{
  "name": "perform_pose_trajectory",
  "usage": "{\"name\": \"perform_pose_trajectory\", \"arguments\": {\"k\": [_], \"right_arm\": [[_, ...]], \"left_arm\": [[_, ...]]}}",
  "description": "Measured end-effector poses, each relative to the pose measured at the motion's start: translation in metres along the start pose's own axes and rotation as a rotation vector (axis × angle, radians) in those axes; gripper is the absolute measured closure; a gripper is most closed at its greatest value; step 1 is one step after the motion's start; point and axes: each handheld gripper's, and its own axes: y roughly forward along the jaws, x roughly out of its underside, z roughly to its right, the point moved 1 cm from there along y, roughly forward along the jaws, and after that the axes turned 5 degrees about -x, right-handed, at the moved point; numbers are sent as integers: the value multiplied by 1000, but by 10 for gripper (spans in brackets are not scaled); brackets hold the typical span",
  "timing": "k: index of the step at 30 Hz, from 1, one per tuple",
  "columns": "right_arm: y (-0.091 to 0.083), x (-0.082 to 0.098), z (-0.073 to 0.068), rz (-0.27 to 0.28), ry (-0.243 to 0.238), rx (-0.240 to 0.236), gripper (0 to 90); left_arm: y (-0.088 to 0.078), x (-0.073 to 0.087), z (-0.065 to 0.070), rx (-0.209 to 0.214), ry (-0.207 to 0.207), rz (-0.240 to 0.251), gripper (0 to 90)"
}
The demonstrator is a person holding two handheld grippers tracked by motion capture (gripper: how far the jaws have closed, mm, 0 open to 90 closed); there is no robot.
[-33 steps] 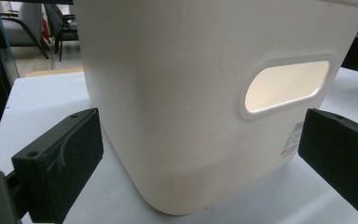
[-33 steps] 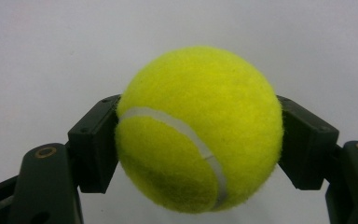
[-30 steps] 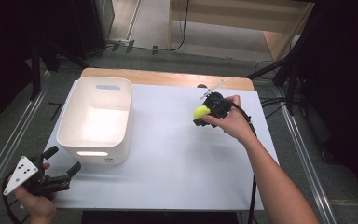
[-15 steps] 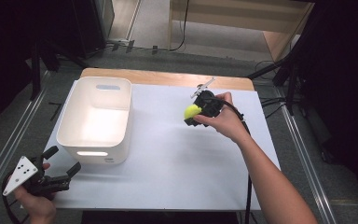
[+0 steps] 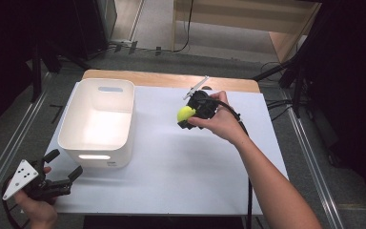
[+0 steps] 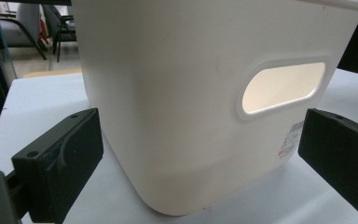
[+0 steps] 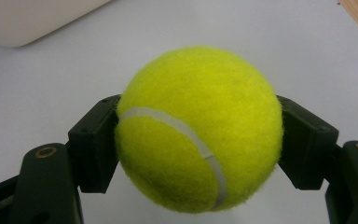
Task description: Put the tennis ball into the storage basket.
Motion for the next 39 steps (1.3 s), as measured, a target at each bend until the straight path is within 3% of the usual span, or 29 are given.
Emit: {"name": "perform_pose_trajectory", "arguments": {"k": [14, 39], "right_arm": [[4, -18, -19, 3, -48, -27, 235], [9, -44, -38, 15, -102, -68, 235]], "left_arm": [[0, 0, 0, 2, 3, -3, 1], [1, 0, 1, 11, 2, -2, 1]]}}
